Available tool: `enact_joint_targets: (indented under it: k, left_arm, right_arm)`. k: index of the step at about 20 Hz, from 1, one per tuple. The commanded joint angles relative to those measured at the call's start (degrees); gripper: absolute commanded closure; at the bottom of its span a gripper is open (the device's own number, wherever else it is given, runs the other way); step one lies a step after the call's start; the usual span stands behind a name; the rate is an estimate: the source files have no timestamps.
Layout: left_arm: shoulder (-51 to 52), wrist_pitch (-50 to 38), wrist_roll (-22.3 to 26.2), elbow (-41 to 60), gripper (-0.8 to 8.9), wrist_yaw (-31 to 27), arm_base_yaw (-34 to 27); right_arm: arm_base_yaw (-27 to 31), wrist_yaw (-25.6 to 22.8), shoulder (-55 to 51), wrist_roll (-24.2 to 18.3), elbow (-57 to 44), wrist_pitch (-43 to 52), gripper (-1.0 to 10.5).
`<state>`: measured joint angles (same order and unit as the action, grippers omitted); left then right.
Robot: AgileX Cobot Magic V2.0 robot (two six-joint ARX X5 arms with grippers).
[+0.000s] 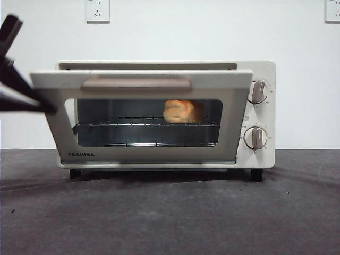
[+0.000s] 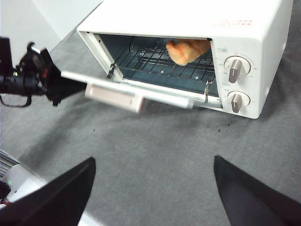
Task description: The left arm flap open the oven, the right arm pick bread and place it into oven, the left arm flap close the oven
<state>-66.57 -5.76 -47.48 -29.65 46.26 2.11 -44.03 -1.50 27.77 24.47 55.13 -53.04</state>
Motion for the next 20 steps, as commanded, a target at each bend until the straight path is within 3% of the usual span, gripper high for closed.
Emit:
enact_joint_targets:
  k: [1,8,13,20]
  left_arm:
    - [0.0,-6.9,-7.1,-1.5,7.98,-2.1,-0.3]
    - [0.0,-18.3,-10.6,-1.8,7.98,-4.1,-0.9]
    - [0.4,-23.1,-11.9,-1.9,7.98,3.6,-1.0]
    - [6.0,-23.2,-11.2,-2.0,7.98,11.4,-1.0]
  right_arm:
    - [-0.3,0.0,0.2,0.6,0.9,0.7,5.5]
    - [-0.3,0.0,0.2,0.6,0.9,0.7,5.5]
    - [-0.3,0.0,0.2,0.6,0.9,0.7,5.5]
    - [-0.3,0.0,0.2,-1.1,0.9,0.7,5.5]
